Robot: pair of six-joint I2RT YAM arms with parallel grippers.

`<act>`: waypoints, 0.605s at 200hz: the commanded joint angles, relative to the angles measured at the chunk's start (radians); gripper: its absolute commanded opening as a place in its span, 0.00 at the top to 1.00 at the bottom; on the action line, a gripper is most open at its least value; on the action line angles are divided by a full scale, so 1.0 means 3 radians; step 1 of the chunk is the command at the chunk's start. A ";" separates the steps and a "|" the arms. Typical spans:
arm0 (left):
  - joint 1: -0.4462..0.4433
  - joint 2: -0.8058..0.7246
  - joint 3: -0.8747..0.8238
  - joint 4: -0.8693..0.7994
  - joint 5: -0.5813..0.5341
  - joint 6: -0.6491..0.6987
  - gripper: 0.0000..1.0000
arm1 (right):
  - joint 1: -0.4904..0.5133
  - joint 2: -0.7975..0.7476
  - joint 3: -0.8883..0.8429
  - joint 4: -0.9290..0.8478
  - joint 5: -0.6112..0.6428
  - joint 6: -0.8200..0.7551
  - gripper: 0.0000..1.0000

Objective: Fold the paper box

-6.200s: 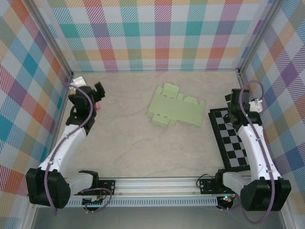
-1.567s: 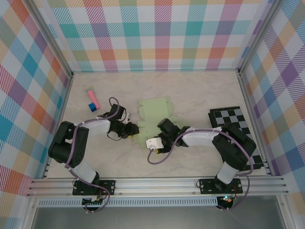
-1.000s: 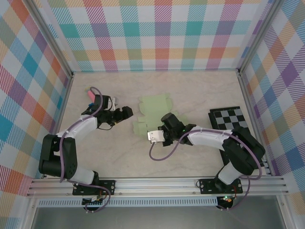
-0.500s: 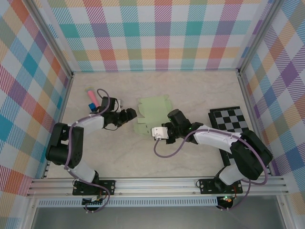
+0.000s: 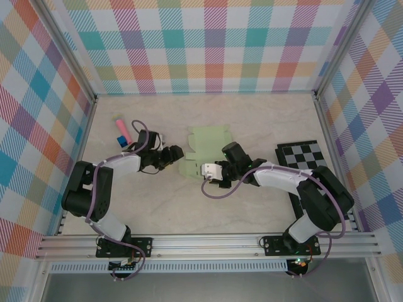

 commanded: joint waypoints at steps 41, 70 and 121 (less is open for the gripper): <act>0.0156 -0.0487 0.0551 -0.0530 -0.0373 0.0856 0.02 | 0.0076 -0.0031 0.0373 -0.1369 0.0023 -0.1396 1.00; 0.0242 -0.0482 0.0828 -0.0611 -0.0662 0.0929 0.00 | 0.0069 -0.0109 0.0288 -0.1370 0.0571 -0.1332 0.61; 0.0242 -0.0290 0.0803 -0.0195 -0.0746 0.0506 0.00 | -0.0121 -0.0833 0.0266 -0.0812 0.0373 0.1066 0.51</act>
